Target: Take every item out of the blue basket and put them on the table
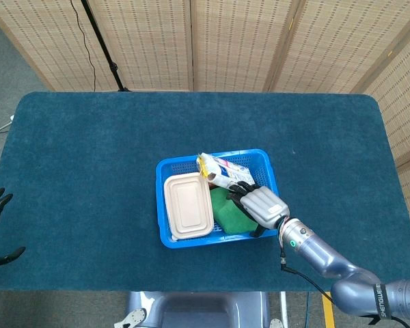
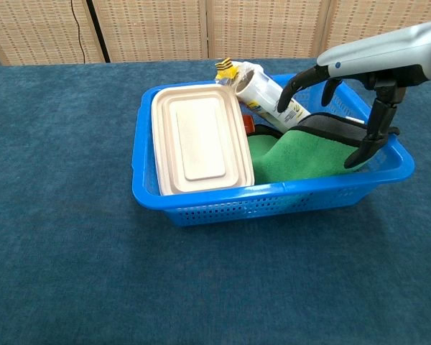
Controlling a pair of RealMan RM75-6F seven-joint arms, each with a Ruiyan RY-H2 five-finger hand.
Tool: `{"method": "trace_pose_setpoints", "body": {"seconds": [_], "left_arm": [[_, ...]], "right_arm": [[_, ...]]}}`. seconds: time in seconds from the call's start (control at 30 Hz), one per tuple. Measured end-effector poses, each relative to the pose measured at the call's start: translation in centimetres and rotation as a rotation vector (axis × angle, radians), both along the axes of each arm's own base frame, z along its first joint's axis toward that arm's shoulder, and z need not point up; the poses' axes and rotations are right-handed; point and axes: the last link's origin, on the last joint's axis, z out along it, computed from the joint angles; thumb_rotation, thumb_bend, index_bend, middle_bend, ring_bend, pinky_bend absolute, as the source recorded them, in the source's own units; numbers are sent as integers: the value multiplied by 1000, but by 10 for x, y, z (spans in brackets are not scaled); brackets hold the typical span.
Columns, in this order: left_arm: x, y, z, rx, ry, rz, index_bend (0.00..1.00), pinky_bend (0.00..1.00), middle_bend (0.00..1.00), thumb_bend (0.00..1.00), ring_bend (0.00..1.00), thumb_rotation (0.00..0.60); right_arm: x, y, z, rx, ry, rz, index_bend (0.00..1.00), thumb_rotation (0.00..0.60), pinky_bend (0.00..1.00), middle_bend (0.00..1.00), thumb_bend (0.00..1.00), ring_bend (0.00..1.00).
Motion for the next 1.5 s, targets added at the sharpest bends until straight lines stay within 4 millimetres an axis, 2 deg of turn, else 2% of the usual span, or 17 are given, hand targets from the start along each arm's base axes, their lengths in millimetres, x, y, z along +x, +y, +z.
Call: {"method": "trace_pose_setpoints", "body": {"seconds": [0.23, 0.4, 0.53, 0.63, 0.7, 0.77, 0.87, 1.07, 1.17, 1.4, 1.5], "left_arm": [[0, 0, 1, -1, -12, 0, 0, 0, 0, 27, 0, 600], [0, 0, 1, -4, -15, 0, 0, 0, 0, 27, 0, 600], [0, 0, 1, -6, -14, 3, 0, 0, 0, 27, 0, 600], [0, 0, 1, -5, -13, 3, 0, 0, 0, 27, 0, 600], [-1, 0, 1, -5, -13, 4, 0, 0, 0, 27, 0, 600], [-1, 0, 1, -6, -13, 4, 0, 0, 0, 27, 0, 600], [-1, 1, 1, -6, -14, 5, 0, 0, 0, 27, 0, 600], [-1, 1, 1, -7, -17, 6, 0, 0, 0, 27, 0, 600], [-1, 1, 1, -10, -17, 4, 0, 0, 0, 27, 0, 600], [0, -2, 2, -6, -22, -3, 0, 0, 0, 28, 0, 600], [0, -2, 2, -6, -22, -3, 0, 0, 0, 27, 0, 600]], "right_arm": [[0, -6, -9, -7, 58, -9, 227, 600, 242, 143, 12, 32], [-3, -9, -14, -20, 103, -7, 316, 600, 315, 219, 130, 110], [-4, -11, -17, -27, 123, -5, 399, 600, 398, 301, 301, 199], [-6, -13, -20, -33, 143, 1, 517, 600, 518, 427, 505, 326], [-5, -14, -21, -39, 149, 5, 610, 600, 620, 526, 688, 424], [-5, -14, -22, -45, 144, 9, 661, 600, 692, 586, 792, 485], [-2, -14, -23, -64, 123, 24, 676, 600, 731, 613, 815, 514], [6, -12, -16, -108, 33, 65, 685, 600, 744, 625, 820, 527], [15, -10, 0, -152, -27, 101, 686, 600, 746, 627, 821, 527], [37, -15, 81, -356, -201, 176, 686, 600, 746, 627, 821, 527], [46, -22, 109, -453, -250, 215, 686, 600, 746, 627, 821, 528]]}}
